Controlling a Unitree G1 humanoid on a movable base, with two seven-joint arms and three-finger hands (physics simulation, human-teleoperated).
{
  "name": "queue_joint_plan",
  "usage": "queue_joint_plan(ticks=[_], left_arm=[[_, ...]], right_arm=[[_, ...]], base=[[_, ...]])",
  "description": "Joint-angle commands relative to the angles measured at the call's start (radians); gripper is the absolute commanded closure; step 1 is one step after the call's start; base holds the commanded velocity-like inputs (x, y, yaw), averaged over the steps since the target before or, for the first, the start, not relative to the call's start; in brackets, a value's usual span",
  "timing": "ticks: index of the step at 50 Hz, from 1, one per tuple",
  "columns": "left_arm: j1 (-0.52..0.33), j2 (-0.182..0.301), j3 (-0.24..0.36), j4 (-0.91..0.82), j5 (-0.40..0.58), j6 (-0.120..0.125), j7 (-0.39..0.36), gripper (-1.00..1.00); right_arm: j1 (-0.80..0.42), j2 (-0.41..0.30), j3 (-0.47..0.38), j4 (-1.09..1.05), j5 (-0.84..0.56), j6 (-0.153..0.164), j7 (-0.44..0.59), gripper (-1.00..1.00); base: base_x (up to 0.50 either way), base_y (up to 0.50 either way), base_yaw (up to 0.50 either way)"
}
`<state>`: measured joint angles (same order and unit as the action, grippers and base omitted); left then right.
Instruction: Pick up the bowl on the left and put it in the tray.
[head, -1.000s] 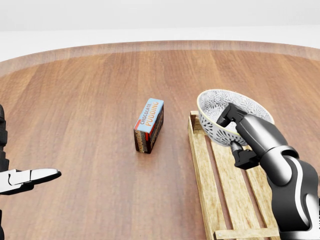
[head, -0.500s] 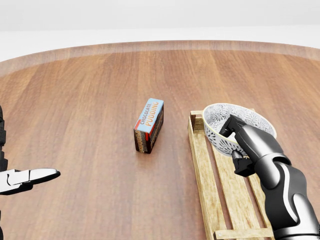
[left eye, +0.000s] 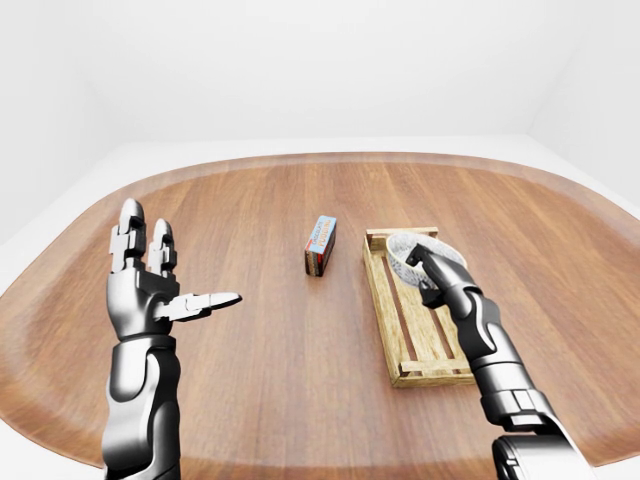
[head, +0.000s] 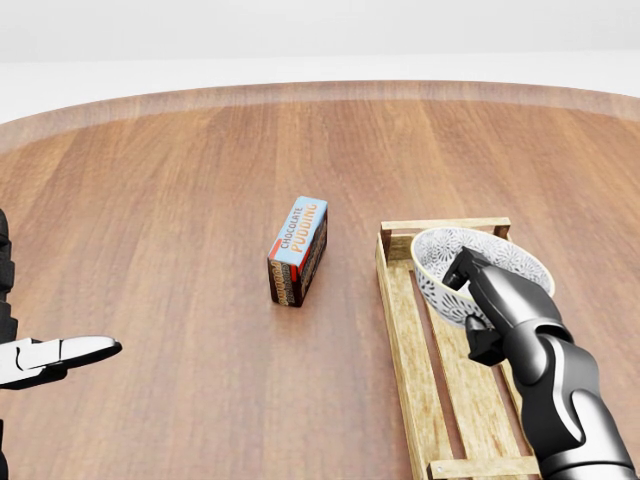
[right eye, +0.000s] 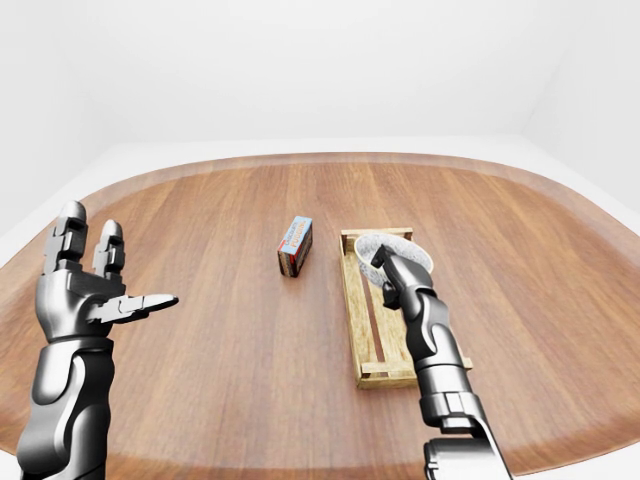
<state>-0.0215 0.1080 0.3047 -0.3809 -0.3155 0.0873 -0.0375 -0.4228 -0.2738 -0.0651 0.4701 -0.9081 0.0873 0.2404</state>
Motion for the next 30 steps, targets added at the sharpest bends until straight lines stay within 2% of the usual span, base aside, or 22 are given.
queue_joint_plan(ticks=[1, 19, 24, 30], left_arm=[[-0.002, 0.003, 0.005, -0.002, -0.006, 0.000, 0.000, -1.00], [-0.002, 0.002, 0.004, -0.004, -0.003, 0.000, 0.000, -1.00], [0.001, 0.001, 0.002, -0.008, -0.002, 0.000, -0.001, -1.00], [0.001, 0.002, 0.007, -0.016, -0.006, 0.000, 0.000, -1.00]], right_arm=[[-0.025, 0.010, 0.005, 0.093, -0.004, 0.000, -0.061, 1.00], [-0.031, -0.004, 0.013, 0.132, 0.021, 0.000, -0.098, 1.00], [-0.027, 0.002, 0.012, 0.182, 0.038, 0.000, -0.138, 1.00], [-0.019, 0.003, 0.024, 0.170, 0.024, 0.000, -0.131, 1.00]], base=[[0.00, 0.00, 0.00], [0.00, 0.00, 0.00], [0.00, 0.00, 0.00], [0.00, 0.00, 0.00]])
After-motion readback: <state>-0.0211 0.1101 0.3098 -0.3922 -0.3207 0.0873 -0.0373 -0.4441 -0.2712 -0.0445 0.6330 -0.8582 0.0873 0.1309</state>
